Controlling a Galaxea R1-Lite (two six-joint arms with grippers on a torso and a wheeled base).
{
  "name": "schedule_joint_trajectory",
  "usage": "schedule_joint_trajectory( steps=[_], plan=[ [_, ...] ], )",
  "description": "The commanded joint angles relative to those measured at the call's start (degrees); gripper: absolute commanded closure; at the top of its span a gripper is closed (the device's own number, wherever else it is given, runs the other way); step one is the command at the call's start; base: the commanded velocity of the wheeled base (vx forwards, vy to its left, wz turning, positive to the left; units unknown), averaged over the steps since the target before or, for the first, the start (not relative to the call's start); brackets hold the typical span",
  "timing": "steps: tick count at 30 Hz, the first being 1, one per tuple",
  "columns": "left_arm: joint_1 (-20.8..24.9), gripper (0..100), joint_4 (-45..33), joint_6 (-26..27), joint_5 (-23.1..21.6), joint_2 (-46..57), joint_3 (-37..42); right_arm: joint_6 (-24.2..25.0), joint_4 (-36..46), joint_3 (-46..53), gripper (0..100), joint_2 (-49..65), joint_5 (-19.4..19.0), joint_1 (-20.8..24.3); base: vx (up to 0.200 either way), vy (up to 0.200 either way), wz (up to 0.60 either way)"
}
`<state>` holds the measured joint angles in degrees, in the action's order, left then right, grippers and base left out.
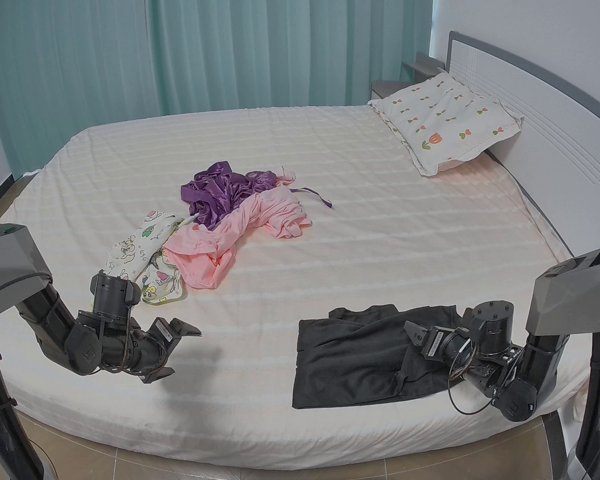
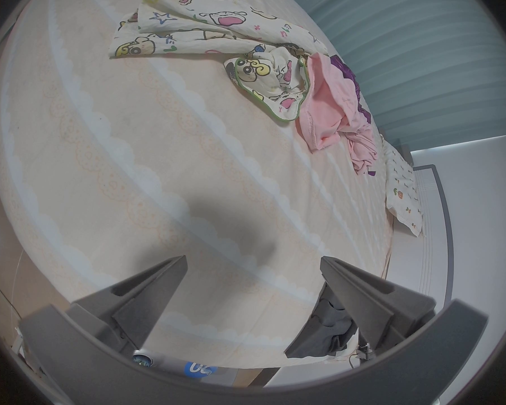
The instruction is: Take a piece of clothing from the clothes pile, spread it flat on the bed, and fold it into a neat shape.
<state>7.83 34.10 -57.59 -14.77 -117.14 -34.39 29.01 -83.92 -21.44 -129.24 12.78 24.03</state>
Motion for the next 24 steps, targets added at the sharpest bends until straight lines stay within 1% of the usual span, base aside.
schedule_joint_trajectory(
  steps=[1, 4, 5, 8, 14, 18, 20, 24],
  plan=[
    [0.08, 0, 0.0, 0.02, 0.01, -0.28, 0.02, -0.27, 0.07, -2.55, 0, -4.52, 0.41, 0.67, 0.0, 0.0, 0.0],
    [0.0, 0, 0.0, 0.02, 0.01, -0.28, 0.02, -0.27, -0.1, -3.43, 0, -5.32, 0.67, 0.67, 0.0, 0.0, 0.0],
    [0.0, 0, 0.0, 0.02, 0.01, -0.28, 0.02, -0.27, -0.1, -3.43, 100, -5.32, 0.67, 0.67, 0.0, 0.0, 0.0],
    [0.0, 0, 0.0, 0.02, 0.01, -0.28, 0.02, -0.45, -2.48, -2.64, 100, -4.35, 1.11, 0.58, 0.0, 0.0, 0.0],
    [0.0, 0, 0.0, 0.02, 0.01, -0.28, 0.02, -0.45, -2.74, 1.14, 100, -2.59, 0.94, -0.47, 0.0, 0.0, 0.0],
    [0.0, 0, 0.0, 0.02, 0.01, -0.28, 0.02, 0.52, -4.06, 5.36, 100, -0.92, 0.32, -1.62, 0.0, 0.0, 0.0],
    [0.0, 0, 0.0, 0.02, 0.01, -0.28, 0.02, 0.52, -5.64, 9.14, 100, 0.13, -0.3, -2.32, 0.0, 0.0, 0.0],
    [0.0, 0, 0.0, 0.02, 0.01, -0.37, 0.02, 0.52, -5.73, 12.74, 100, 1.01, -1.35, -3.37, 0.0, 0.0, 0.0]
  ],
)
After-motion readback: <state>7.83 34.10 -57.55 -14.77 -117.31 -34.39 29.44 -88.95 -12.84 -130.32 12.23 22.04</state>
